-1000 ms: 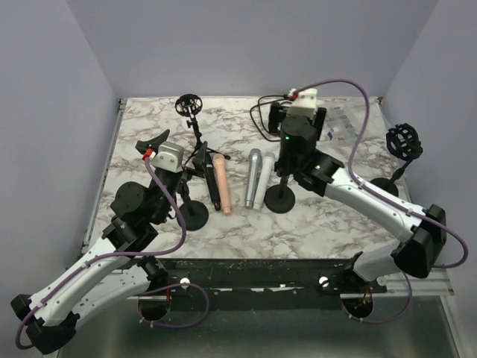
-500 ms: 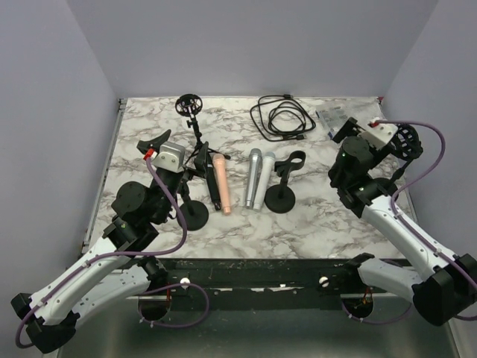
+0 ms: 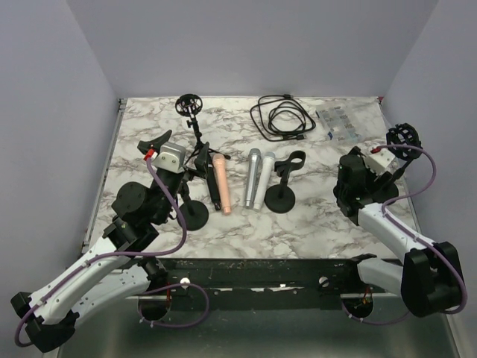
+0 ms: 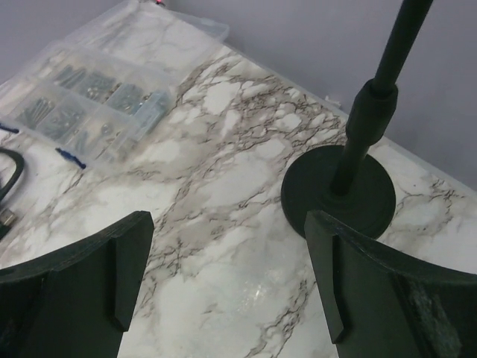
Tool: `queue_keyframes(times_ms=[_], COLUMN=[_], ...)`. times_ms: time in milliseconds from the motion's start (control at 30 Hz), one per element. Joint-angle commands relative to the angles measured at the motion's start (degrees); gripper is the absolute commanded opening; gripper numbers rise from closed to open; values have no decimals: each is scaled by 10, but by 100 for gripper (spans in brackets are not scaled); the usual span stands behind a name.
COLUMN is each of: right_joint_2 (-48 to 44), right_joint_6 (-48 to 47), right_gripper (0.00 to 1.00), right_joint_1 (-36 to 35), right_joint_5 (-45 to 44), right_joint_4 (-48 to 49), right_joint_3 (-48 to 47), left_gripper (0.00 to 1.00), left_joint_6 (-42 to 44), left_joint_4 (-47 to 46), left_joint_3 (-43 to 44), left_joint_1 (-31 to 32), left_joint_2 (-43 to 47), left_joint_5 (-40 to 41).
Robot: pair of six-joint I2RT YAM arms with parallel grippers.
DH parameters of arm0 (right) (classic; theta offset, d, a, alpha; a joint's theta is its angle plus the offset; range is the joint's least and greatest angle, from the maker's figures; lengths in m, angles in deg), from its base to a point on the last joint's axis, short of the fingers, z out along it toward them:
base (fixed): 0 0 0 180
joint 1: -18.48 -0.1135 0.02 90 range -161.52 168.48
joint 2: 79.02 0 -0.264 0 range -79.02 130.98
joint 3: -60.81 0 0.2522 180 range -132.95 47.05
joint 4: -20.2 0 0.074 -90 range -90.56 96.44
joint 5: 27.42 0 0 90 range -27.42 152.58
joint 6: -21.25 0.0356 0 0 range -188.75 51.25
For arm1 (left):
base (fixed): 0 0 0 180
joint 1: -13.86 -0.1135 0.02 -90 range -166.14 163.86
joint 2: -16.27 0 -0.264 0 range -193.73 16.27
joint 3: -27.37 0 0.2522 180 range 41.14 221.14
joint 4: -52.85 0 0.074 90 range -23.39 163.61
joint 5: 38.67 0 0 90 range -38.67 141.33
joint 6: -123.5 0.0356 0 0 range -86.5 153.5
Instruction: Remove the microphone from the stand
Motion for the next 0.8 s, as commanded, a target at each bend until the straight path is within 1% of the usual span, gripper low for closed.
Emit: queue_keyframes(times_ms=[0, 33, 100, 200, 300, 367, 433, 467, 533, 567, 667, 767], right_joint_2=[0, -5, -26, -72, -140, -173, -183, -182, -180, -180, -182, -193], right_joint_6=[-14, -29, -30, -12, 5, 29, 60, 80, 82, 76, 74, 55], right_gripper=[90, 88, 88, 95, 96, 97, 96, 96, 92, 91, 91, 91], right_joint_1=[24, 25, 25, 25, 25, 25, 25, 25, 25, 25, 25, 25], right_joint_5=[32, 64, 105, 158, 223, 233, 176, 129, 82, 75, 56, 38], right_joint_4=[56, 57, 41, 0, -11, -41, -110, -156, -213, -232, -289, -315], right_joint_3=[-10, -13, -21, -37, -42, -58, -97, -120, -163, -177, -221, -258], left_gripper=[98, 99, 98, 98, 98, 98, 98, 99, 99, 99, 98, 98], left_joint_6=[2, 2, 1, 2, -1, -1, -2, -2, -6, -7, -10, -14], left_joint_4=[-17, -17, -17, -17, -17, -17, -15, -15, -13, -12, -11, -12], left_joint_3=[-3, -3, -3, -3, -3, -4, -2, -2, 0, 0, 0, 0], left_joint_1=[4, 5, 6, 8, 9, 9, 9, 10, 10, 11, 12, 14], left_joint_2=[7, 8, 9, 9, 9, 7, 5, 5, 7, 9, 14, 19], left_joint_5=[11, 10, 9, 11, 7, 7, 9, 9, 6, 4, 2, 1])
